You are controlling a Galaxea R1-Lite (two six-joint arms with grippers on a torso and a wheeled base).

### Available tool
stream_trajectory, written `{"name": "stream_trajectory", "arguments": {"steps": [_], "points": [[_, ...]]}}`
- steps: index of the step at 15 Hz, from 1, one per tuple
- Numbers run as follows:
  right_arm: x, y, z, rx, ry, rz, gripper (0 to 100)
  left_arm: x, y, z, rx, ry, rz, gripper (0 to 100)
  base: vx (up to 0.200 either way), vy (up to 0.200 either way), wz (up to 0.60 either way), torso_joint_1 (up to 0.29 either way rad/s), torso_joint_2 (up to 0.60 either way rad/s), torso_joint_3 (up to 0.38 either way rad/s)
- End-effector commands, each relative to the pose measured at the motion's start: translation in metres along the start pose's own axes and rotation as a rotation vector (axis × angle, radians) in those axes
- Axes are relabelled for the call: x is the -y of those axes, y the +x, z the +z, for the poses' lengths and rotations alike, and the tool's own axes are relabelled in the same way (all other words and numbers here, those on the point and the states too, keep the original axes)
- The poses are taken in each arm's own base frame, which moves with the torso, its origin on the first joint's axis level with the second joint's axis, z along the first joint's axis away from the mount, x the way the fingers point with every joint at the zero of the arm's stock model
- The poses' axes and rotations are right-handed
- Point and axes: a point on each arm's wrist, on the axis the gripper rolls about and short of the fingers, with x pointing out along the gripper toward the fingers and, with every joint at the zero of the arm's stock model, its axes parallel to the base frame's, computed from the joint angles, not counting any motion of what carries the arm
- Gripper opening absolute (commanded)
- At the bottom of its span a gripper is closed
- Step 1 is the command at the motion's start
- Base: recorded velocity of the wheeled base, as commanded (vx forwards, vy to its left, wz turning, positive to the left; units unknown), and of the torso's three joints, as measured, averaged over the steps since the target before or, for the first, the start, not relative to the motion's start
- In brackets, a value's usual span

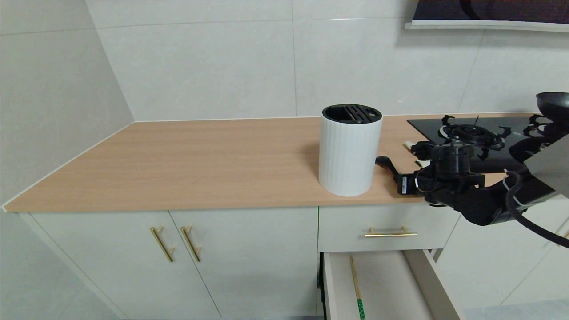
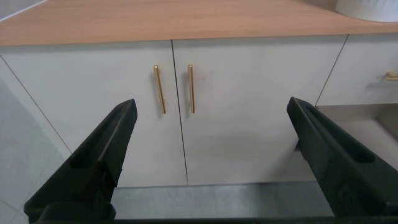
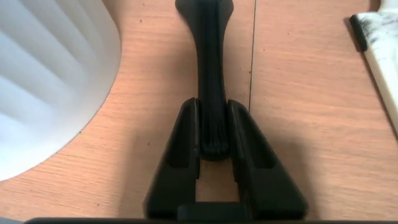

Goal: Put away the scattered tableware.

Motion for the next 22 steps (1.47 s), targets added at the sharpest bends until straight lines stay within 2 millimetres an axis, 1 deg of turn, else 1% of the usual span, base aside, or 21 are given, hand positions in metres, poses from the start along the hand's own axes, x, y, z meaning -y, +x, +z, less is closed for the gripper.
{"name": "stream_trajectory", "arguments": {"steps": [1,2,4,5,6,8,9,10,11,12,13,15,18,19,22], "points": [[-0.001,-0.007,0.008,0.018,0.001,0.001,0,0.0,0.0,0.0,-0.001,0.0,0.0,100,0.0,0.0,0.0,0.0,0.0,0.0],[-0.001,-0.01,0.011,0.012,0.001,0.001,0,0.0,0.0,0.0,-0.001,0.0,0.0,100,0.0,0.0,0.0,0.0,0.0,0.0],[-0.005,-0.033,0.027,-0.025,0.035,0.003,0,0.0,0.0,0.0,-0.001,0.0,0.0,100,0.0,0.0,0.0,0.0,0.0,0.0],[-0.005,-0.04,0.032,-0.031,0.047,0.003,0,0.0,0.0,0.0,-0.001,0.0,-0.002,100,0.0,0.0,0.0,0.0,0.0,0.0],[-0.007,-0.064,0.048,-0.048,0.071,0.002,0,0.0,0.0,0.0,-0.001,0.0,0.0,100,0.0,0.0,0.0,0.0,0.0,0.0],[-0.011,-0.101,0.065,-0.085,0.07,0.002,0,0.0,0.0,0.0,-0.001,0.0,0.0,100,0.0,0.0,0.0,0.0,0.0,0.0],[-0.014,-0.116,0.07,-0.108,0.066,-0.001,0,0.0,0.0,0.0,-0.001,0.0,0.0,100,0.0,0.0,0.0,0.0,0.0,0.0],[-0.02,-0.138,0.072,-0.155,0.055,-0.021,0,0.0,0.0,0.0,-0.001,0.0,0.0,100,0.0,0.0,0.0,0.0,0.0,0.0],[-0.026,-0.154,0.073,-0.173,0.052,-0.012,0,0.0,0.0,0.0,-0.001,0.0,0.0,100,0.0,0.0,0.0,0.0,0.0,0.0],[-0.029,-0.165,0.072,-0.182,0.057,-0.003,0,0.0,0.0,0.0,-0.001,0.0,0.0,100,0.0,0.0,0.0,0.0,0.0,0.0],[-0.034,-0.185,0.066,-0.19,0.063,0.017,0,0.0,0.0,0.0,-0.001,0.0,0.0,100,0.0,0.0,0.0,0.0,0.0,0.0],[-0.034,-0.202,0.051,-0.214,0.062,0.03,0,0.0,0.0,0.0,-0.001,0.0,0.0,100,0.0,0.0,0.0,0.0,0.0,0.0],[-0.033,-0.213,0.024,-0.288,0.051,0.034,0,0.0,0.0,0.0,-0.001,0.0,0.0,100,0.0,0.0,0.0,0.0,0.0,0.0],[-0.032,-0.213,0.016,-0.314,0.046,0.033,0,0.0,0.0,0.0,-0.001,0.0,-0.002,100,0.0,0.0,0.0,0.0,0.0,0.0],[-0.032,-0.208,0.01,-0.327,0.044,0.036,0,0.0,0.0,0.0,-0.001,0.0,0.0,100,0.0,0.0,0.0,0.0,0.0,0.0]]}}
